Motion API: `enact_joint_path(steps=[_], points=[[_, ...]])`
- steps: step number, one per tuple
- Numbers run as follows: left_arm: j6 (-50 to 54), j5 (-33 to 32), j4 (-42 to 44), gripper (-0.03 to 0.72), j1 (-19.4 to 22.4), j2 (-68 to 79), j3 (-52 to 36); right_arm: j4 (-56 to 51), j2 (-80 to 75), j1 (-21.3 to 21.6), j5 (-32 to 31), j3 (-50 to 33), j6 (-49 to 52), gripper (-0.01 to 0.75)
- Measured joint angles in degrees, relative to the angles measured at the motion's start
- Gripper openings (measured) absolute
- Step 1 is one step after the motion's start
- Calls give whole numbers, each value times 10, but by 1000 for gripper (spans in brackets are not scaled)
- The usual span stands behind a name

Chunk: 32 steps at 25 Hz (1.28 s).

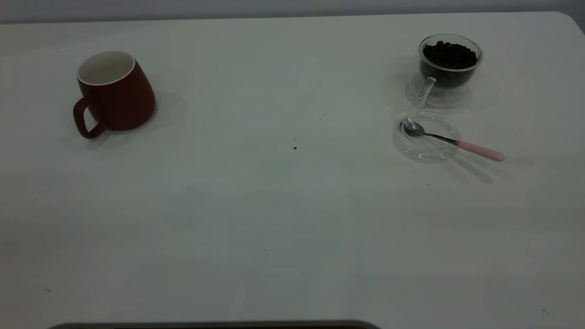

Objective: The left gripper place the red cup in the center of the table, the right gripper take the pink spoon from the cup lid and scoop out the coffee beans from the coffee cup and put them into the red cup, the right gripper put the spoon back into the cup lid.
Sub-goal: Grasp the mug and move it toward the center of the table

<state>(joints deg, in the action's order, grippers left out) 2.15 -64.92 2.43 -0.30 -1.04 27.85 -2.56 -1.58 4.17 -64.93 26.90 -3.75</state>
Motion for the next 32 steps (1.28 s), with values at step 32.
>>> enact_joint_path(steps=[32], points=[[-27,235,26,569,1,583,239,0,0,0,0,0,0,330]])
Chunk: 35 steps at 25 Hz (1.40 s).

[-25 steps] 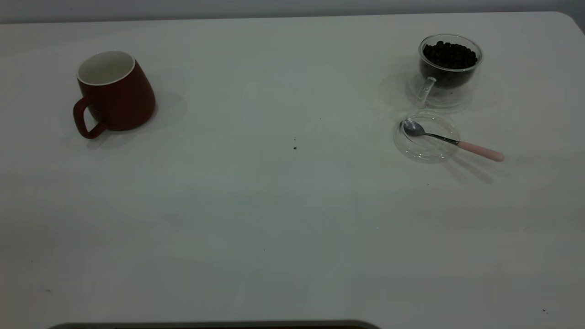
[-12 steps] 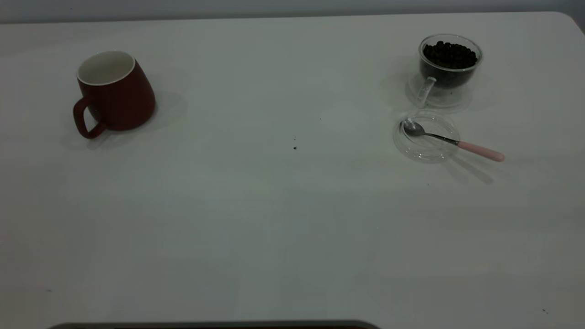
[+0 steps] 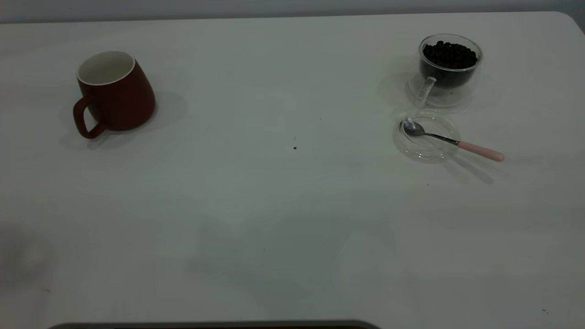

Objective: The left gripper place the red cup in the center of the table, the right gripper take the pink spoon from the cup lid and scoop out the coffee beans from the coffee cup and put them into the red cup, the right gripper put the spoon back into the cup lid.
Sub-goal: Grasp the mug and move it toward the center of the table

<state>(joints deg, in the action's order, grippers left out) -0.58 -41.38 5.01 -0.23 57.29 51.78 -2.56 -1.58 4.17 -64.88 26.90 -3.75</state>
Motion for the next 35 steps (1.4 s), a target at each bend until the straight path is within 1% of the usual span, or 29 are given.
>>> enact_joint_path(steps=[2,4,8,13,18,23,25,30,35], points=[[-30,29,0,569,0,72,24,0,0,0,0,0,0,330],[-68,45,1,569,0,132,54,0,0,0,0,0,1,330],[-137,50,14,569,0,244,110,0,0,0,0,0,1,330],[-200,51,62,569,0,352,159,0,0,0,0,0,1,330],[-301,71,109,569,0,429,166,0,0,0,0,0,1,330],[-401,89,116,569,0,502,166,0,0,0,0,0,1,330],[-415,108,117,569,0,525,166,0,0,0,0,0,1,330],[-429,183,128,569,0,576,166,0,0,0,0,0,1,330],[-458,231,191,569,0,626,167,0,0,0,0,0,1,330]])
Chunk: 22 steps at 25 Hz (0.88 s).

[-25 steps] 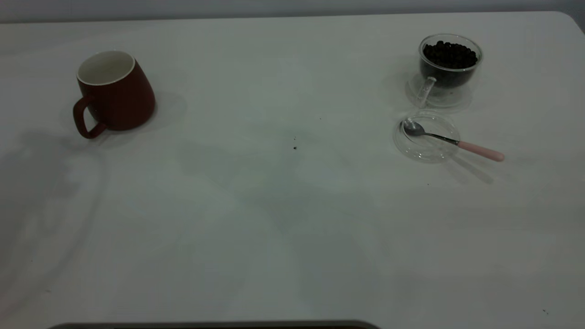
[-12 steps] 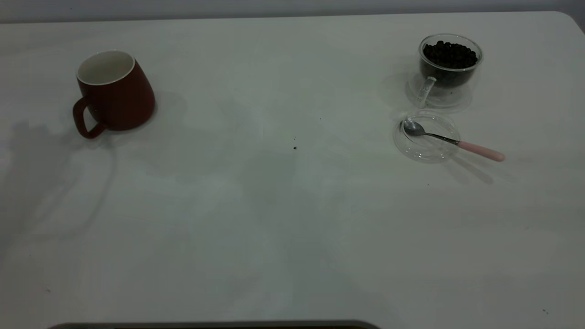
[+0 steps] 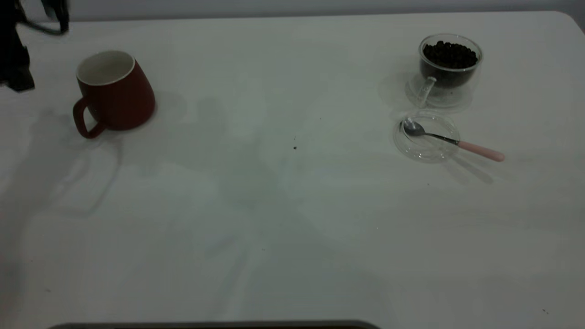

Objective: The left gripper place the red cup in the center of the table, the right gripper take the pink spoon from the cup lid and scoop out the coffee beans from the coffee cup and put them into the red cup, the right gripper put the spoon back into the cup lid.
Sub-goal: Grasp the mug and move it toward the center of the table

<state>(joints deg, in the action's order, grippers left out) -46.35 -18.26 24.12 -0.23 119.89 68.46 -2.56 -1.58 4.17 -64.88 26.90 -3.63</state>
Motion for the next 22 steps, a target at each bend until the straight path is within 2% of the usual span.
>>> enact_joint_path(steps=[5,11,16,22], points=[[-10,47,68,569,0,34,0,0,0,0,0,0,0,330],[-10,117,79,569,0,57,1,0,0,0,0,0,0,330],[-11,145,79,569,-4,70,1,0,0,0,0,0,0,330],[-11,166,82,569,-37,79,1,0,0,0,0,0,0,330]])
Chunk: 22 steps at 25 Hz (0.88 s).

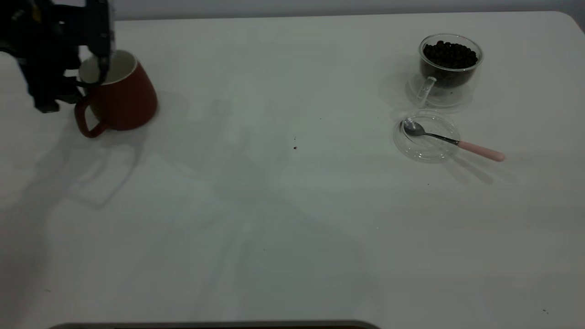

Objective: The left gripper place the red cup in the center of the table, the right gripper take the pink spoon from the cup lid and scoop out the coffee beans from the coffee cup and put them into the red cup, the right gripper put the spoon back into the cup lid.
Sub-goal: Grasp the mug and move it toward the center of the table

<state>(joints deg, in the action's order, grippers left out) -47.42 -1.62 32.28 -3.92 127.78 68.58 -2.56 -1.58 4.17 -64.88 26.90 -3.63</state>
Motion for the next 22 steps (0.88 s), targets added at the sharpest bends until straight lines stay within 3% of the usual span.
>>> enact_joint_path(steps=[16,22], points=[[82,37,0,569,-159,1,0,0,0,0,0,0,0,330],[133,68,0,569,-194,1,0,0,0,0,0,0,0,330]])
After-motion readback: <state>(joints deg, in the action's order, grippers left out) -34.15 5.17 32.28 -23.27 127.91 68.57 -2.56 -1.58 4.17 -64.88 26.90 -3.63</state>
